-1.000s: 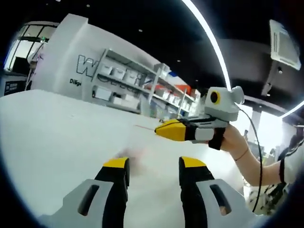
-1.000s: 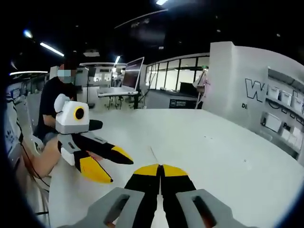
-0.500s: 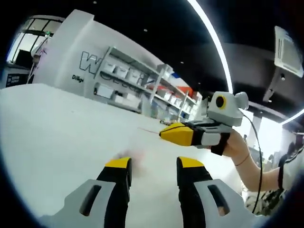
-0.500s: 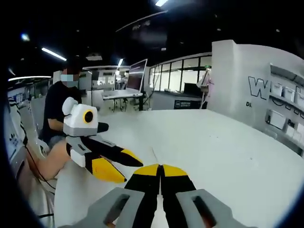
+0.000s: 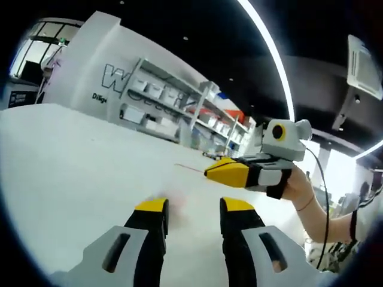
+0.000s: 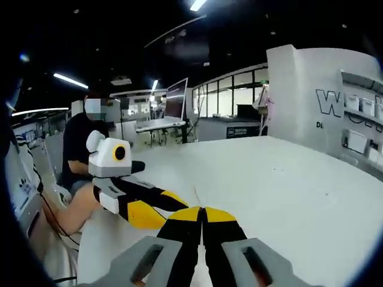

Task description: Open the resealable bag by pulling the two sides of the seal apart until the entire bag opening is separated and visibly accessible.

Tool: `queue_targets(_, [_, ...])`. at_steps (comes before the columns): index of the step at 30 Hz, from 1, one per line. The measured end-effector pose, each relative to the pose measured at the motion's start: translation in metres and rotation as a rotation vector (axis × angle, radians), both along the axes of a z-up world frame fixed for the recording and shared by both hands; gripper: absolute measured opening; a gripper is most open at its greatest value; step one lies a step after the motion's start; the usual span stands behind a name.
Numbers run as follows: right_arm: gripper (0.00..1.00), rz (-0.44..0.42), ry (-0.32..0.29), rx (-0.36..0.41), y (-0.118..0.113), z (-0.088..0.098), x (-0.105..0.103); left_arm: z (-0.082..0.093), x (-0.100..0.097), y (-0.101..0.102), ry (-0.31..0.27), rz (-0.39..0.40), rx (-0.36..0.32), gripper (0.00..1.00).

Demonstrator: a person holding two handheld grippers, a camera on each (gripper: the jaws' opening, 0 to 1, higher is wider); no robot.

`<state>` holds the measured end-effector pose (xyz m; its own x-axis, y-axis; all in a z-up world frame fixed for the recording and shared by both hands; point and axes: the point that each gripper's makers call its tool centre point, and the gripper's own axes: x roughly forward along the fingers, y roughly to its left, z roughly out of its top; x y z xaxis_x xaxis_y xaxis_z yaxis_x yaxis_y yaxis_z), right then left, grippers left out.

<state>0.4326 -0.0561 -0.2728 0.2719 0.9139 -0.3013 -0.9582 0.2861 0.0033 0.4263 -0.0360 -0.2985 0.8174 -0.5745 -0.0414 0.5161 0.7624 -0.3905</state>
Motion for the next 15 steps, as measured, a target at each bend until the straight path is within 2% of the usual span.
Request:
queue_targets(7, [0.0,0.016,0.006,0.0,-0.0007,-0.0004,-0.0032,-0.0015,0.0008,0.0001,0.011,0.004,-0.004,0.34])
queue_targets(15, [0.0,0.047,0.064,0.02,0.0017,-0.0025,-0.0092,-0.001,0.0003,-0.0018,0.014,0.0,-0.015,0.32])
